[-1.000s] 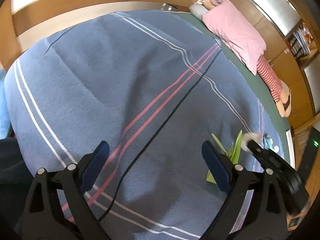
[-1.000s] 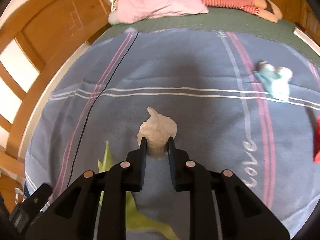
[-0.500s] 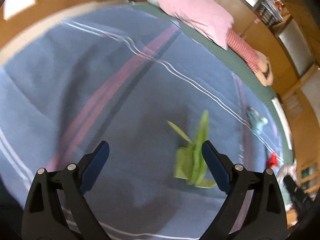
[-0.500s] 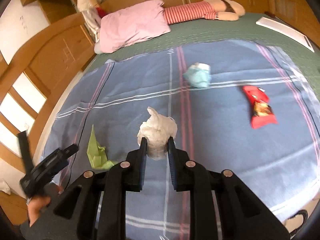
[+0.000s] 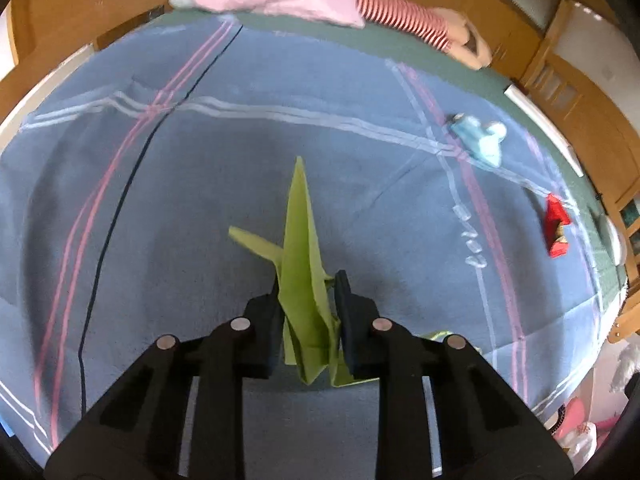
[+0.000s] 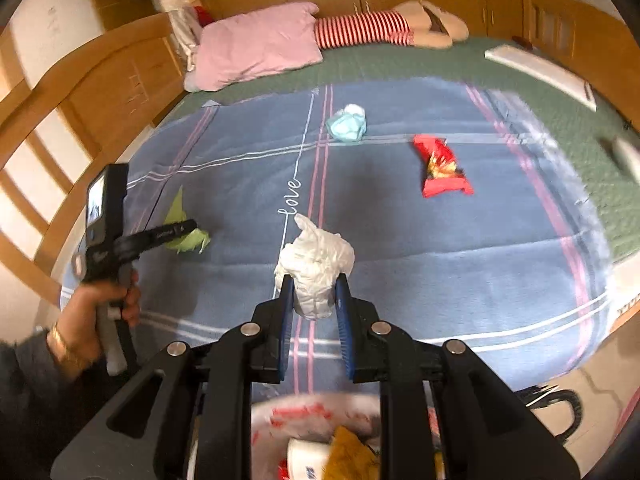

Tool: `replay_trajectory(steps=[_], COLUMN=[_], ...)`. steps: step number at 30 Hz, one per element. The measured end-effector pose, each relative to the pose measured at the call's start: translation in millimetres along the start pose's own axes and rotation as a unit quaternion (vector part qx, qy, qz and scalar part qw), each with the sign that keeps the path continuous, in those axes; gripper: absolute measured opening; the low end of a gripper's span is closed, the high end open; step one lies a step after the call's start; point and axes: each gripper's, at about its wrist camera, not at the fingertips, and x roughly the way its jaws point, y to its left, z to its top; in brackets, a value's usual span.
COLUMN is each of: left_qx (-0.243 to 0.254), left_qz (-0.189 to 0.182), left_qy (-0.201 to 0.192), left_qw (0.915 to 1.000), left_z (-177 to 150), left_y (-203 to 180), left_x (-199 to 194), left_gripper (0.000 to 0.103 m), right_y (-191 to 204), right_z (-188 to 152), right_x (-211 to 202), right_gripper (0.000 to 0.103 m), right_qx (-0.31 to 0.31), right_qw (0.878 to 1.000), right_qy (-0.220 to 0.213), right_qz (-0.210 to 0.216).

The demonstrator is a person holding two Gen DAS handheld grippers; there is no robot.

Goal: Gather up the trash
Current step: 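Carry the tissue and paper crane to the trash bag and open both tools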

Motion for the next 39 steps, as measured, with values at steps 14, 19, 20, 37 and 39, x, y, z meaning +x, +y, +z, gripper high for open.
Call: replay_trajectory(steps=[14, 19, 20, 37, 39], left_qx=[0.122, 0.139, 0.14, 0.234, 0.263], left_qz=[-0.027, -0.058, -0.063, -0.23, -0.274], left_qy=[-0.116, -0.125, -0.125, 0.01, 0.061], left_qw=[0.9854, 0.9807, 0.9803, 0.9445, 0.9229], left_z=[-78, -88, -90, -153, -170], left_y=[-65, -81, -82, -136, -150], left_x=[-154, -178, -181, -154, -145], left_gripper=[0.024, 0.024, 0.024, 0.025, 0.036], right_y=[-12, -13, -19, -97, -104], right_z=[-96, -112, -109, -75, -73], right_x=[-68, -67, -72, -102, -98], right_gripper=[0.022, 0.057, 0.06, 0.064, 0.068], right_qx=[-0.063, -0.096, -0.082, 0.138, 0.155], right_qw=[0.995, 0.99, 0.993, 0.989, 0.987], right_qy=[0.07, 0.104, 0.089, -0.044, -0.046], right_qz=[0.021, 0.01, 0.015, 0.007, 0.006])
